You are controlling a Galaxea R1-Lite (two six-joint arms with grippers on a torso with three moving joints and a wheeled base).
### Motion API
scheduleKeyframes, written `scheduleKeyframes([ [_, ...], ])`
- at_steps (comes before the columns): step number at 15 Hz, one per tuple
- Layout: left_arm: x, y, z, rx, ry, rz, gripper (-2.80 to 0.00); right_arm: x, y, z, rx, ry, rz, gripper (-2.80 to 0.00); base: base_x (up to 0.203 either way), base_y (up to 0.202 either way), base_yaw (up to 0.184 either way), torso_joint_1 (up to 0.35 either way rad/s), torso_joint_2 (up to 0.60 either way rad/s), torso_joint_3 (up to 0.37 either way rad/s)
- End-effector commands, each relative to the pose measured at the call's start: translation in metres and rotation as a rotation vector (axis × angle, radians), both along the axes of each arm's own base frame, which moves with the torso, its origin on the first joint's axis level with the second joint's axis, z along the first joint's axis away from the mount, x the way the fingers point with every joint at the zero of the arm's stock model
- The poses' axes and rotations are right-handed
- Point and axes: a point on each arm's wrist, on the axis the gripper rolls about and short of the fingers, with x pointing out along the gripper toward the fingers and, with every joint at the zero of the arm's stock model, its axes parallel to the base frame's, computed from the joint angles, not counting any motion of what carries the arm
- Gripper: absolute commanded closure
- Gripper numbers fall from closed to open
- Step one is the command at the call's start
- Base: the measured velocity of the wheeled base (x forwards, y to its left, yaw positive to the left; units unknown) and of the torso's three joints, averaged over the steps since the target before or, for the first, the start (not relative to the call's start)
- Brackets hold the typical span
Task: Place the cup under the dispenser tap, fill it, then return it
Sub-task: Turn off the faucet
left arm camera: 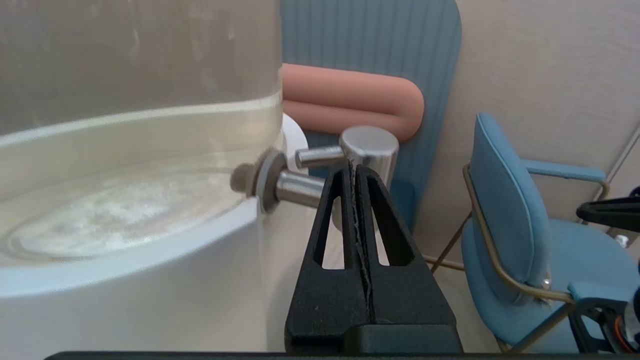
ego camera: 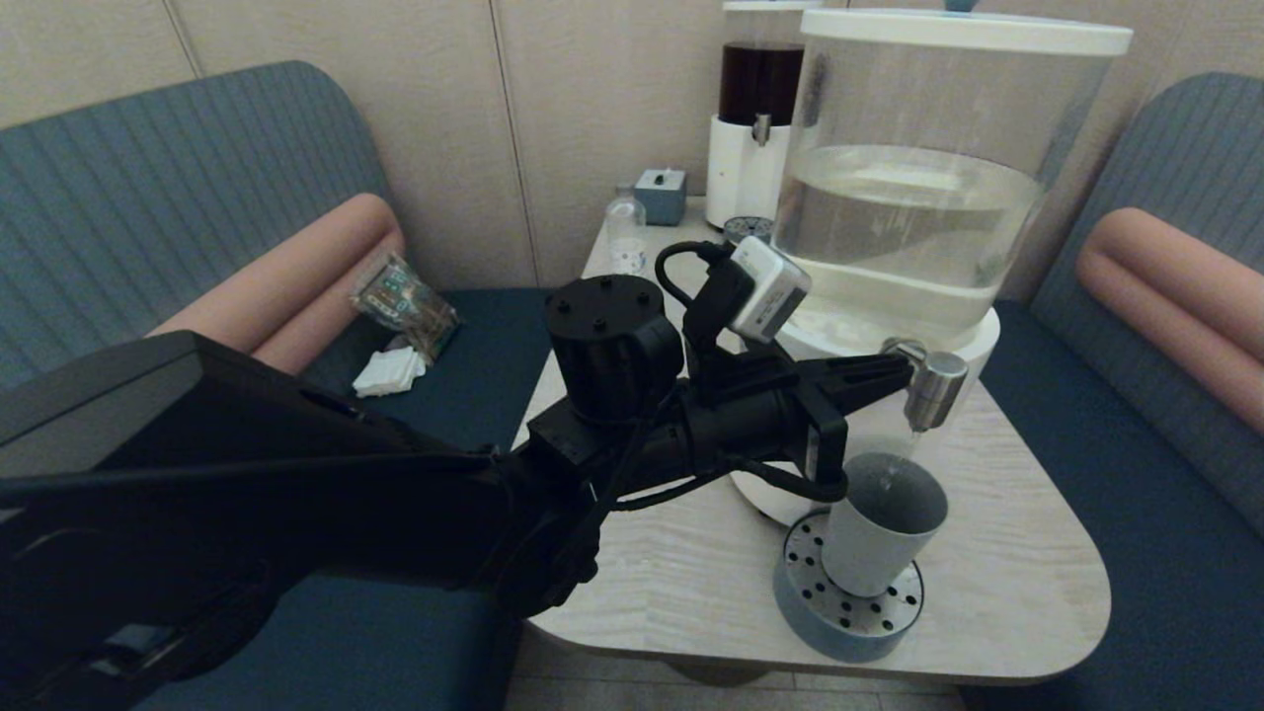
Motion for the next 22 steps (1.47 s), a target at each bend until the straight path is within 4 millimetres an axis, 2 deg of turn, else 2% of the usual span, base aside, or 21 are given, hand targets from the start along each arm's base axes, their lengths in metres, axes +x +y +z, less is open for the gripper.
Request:
scheduleKeyframes([
  [1,0.002,-0.001,0.0,-0.006,-0.008,-0.001,0.0,0.0,0.0,0.0,-0.001,0.0,0.0,0.0,0.0,0.0,0.0,0.0,0.0,0.0],
  [22,0.02,-0.019,-0.005,-0.017,-0.018,-0.014,0.0,0.0,0.0,0.0,-0.001,0.0,0.0,0.0,0.0,0.0,0.0,0.0,0.0,0.0],
])
